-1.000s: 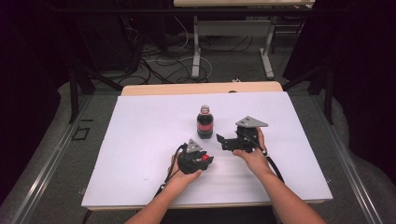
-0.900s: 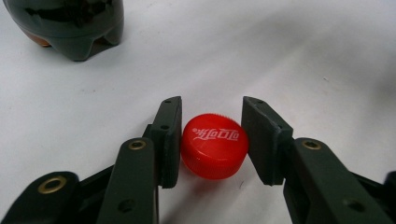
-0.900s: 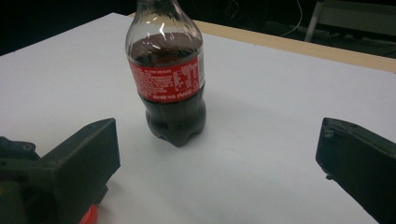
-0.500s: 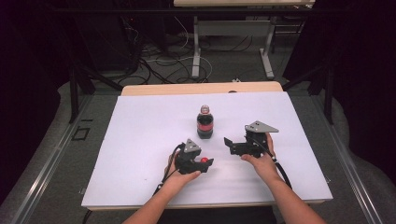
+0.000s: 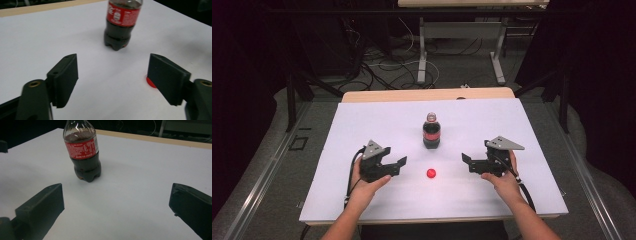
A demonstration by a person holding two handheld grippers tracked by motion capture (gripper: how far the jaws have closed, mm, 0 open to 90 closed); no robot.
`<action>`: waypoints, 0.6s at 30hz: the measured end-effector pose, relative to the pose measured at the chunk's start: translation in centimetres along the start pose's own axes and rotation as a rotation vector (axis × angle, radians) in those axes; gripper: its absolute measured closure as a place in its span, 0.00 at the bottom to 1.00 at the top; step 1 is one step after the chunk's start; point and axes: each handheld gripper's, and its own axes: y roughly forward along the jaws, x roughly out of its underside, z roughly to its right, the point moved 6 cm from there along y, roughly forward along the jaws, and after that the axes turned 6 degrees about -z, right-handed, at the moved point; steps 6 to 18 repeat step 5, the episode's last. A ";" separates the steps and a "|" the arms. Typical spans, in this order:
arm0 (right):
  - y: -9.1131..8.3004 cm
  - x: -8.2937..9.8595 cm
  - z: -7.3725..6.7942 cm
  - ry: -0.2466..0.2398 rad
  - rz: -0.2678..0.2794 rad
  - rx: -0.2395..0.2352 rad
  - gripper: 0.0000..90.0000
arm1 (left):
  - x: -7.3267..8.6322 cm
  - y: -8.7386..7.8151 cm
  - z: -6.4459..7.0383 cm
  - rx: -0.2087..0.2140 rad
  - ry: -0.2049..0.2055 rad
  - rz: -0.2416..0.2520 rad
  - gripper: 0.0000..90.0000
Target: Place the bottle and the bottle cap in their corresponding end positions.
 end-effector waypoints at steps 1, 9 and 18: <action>-0.2 0.2 0.1 0.002 -0.004 0.008 0.00 | 0.1 -0.5 -0.5 -0.005 -0.011 0.008 0.22; -0.8 1.0 0.4 -0.004 -0.013 0.023 0.00 | 0.6 -1.8 -2.3 -0.048 -0.059 0.027 0.09; -0.8 1.0 0.4 -0.004 -0.013 0.023 0.00 | 0.6 -1.8 -2.3 -0.048 -0.059 0.027 0.09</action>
